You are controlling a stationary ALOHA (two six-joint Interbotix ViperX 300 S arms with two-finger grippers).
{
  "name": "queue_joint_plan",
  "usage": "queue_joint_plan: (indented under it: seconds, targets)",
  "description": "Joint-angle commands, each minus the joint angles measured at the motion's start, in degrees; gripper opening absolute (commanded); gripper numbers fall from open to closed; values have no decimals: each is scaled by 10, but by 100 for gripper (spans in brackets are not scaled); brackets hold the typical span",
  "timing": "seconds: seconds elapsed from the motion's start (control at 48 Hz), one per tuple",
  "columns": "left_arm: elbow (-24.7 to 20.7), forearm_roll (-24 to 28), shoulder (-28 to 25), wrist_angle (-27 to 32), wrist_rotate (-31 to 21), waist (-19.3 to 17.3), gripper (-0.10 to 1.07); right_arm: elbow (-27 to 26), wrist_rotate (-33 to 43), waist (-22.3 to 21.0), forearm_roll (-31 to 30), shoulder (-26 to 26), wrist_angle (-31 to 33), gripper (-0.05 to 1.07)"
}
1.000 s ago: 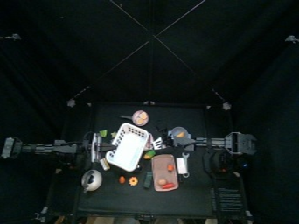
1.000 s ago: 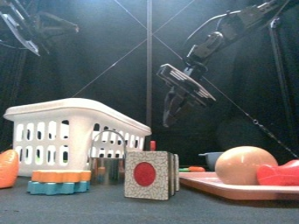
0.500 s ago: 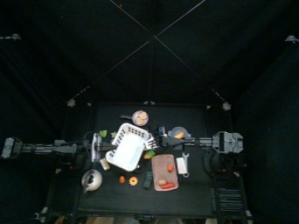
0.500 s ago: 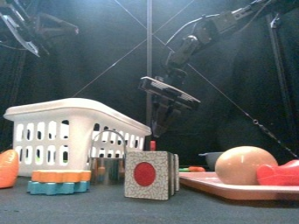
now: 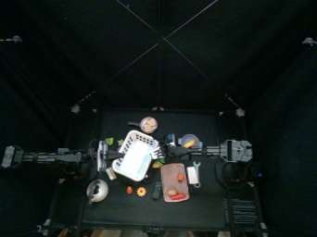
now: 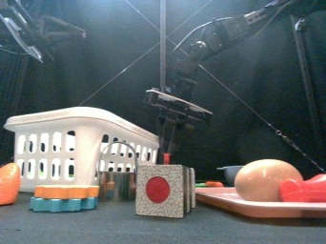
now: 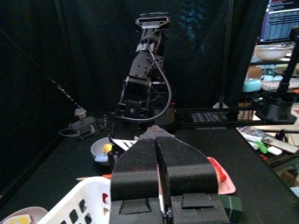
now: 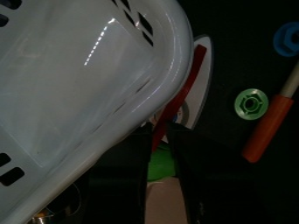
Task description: Grab iron
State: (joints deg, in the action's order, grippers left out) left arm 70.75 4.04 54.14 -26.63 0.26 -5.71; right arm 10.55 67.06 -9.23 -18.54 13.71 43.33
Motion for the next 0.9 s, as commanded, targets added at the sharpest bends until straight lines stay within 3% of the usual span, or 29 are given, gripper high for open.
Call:
queue_joint_plan:
  seconds: [0.0,0.875]
  targets:
    - [-7,-1,-3,-3,-1,-3,0,-14,0,-4,-2,-7,0,63]
    - [-5,-1,-3,-3,0,-4,0,-18,46,-5,-32,11,11,71]
